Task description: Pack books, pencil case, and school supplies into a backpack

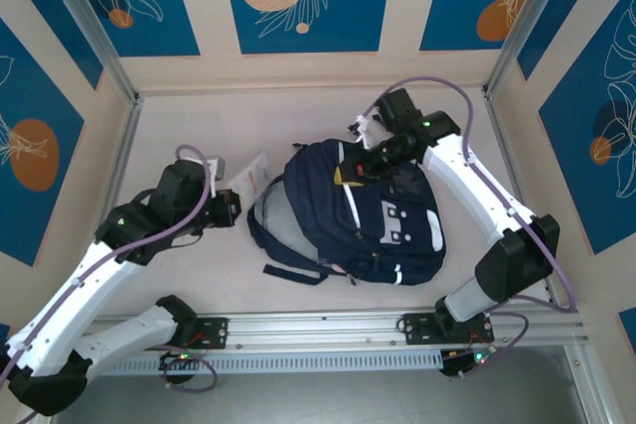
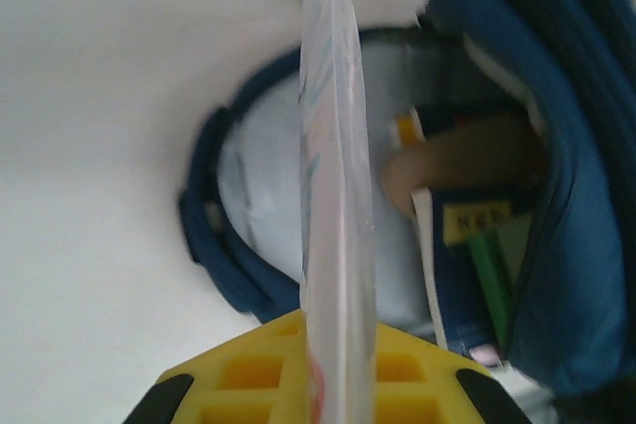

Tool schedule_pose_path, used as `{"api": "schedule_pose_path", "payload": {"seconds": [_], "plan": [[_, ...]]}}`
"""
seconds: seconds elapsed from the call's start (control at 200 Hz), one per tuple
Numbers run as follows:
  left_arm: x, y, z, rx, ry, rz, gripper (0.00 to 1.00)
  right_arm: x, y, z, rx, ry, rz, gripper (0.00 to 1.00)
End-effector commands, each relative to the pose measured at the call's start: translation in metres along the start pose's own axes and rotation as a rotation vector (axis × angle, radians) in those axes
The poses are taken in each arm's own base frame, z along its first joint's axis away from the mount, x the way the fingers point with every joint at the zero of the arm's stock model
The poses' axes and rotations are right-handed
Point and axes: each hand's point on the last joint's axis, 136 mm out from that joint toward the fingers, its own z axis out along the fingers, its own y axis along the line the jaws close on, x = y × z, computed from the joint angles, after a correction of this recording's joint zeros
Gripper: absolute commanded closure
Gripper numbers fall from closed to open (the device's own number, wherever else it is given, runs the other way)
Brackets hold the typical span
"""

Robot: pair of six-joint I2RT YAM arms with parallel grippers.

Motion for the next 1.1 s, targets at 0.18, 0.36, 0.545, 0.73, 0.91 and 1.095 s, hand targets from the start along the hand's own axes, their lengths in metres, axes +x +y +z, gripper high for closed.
{"api": "schedule_pose_path", "payload": {"seconds": [0.18, 0.36, 0.545, 0.73, 0.91, 1.095], "plan": [[0.022, -0.048, 0.019, 0.423, 0.160, -0.151, 1.00, -0.005, 0.037, -0.032, -0.218, -0.082, -0.036, 1.00], [0.023, -0.063, 0.029, 0.573, 0.200, -0.217, 1.00, 0.003, 0.054, -0.040, -0.352, -0.043, -0.074, 1.00], [0.025, -0.067, 0.049, 0.606, 0.241, -0.247, 1.00, 0.005, 0.059, -0.041, -0.380, -0.030, -0.081, 1.00], [0.024, -0.075, 0.080, 0.625, 0.299, -0.248, 1.00, 0.002, 0.061, -0.040, -0.396, -0.030, -0.066, 1.00], [0.033, -0.093, 0.116, 0.626, 0.357, -0.225, 1.00, -0.004, 0.060, -0.039, -0.400, -0.055, -0.048, 1.00], [0.058, -0.134, 0.158, 0.662, 0.455, -0.209, 1.00, -0.012, 0.050, -0.034, -0.402, -0.105, -0.010, 1.00]]}}
